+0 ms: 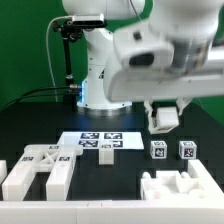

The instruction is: Assemble chair

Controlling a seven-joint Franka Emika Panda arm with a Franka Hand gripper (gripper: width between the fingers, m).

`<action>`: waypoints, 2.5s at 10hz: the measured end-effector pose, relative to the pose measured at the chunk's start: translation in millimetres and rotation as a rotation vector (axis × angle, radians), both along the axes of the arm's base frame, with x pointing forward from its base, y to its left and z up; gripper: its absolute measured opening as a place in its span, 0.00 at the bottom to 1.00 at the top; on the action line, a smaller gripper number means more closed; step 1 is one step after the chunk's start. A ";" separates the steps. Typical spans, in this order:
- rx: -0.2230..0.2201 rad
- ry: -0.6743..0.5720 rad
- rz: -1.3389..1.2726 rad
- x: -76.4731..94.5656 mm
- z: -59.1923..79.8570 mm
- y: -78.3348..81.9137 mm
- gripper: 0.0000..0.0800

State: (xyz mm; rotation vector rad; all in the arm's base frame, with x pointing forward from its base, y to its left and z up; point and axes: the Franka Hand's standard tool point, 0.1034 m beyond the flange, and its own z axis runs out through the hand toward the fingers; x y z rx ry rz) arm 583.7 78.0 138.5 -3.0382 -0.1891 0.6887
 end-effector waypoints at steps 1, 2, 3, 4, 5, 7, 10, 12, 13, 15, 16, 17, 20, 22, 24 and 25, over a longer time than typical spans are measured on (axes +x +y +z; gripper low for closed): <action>0.004 -0.043 -0.001 4.5 6.7 0.6 0.36; 0.012 -0.138 -0.005 12.2 5.1 0.9 0.36; 0.018 -0.220 -0.009 13.6 5.4 0.4 0.36; 0.013 -0.274 -0.022 14.0 3.4 2.4 0.36; 0.010 -0.389 -0.009 22.8 -3.5 18.7 0.36; 0.038 -0.550 -0.004 45.4 3.3 31.8 0.36; 0.075 -0.759 -0.012 50.1 -0.4 35.6 0.36; 0.075 -0.759 -0.013 49.4 -3.5 35.5 0.36; 0.077 -0.769 -0.014 50.9 -14.2 35.7 0.36; 0.082 -0.788 -0.017 54.4 -28.2 36.8 0.36; 0.084 -0.797 -0.017 56.3 -34.1 38.6 0.36; 0.087 -0.813 -0.019 59.1 -36.2 38.9 0.36; 0.090 -0.817 -0.016 58.8 -44.6 41.8 0.36; 0.095 -0.836 -0.014 58.7 -51.1 43.6 0.36; 0.105 -0.892 -0.020 63.2 -51.4 44.6 0.36; 0.108 -0.912 -0.031 63.3 -51.5 44.0 0.36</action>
Offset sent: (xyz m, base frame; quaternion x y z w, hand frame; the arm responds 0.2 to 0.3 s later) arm 0.0000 0.0000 0.0000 0.0000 0.1296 0.0000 0.9916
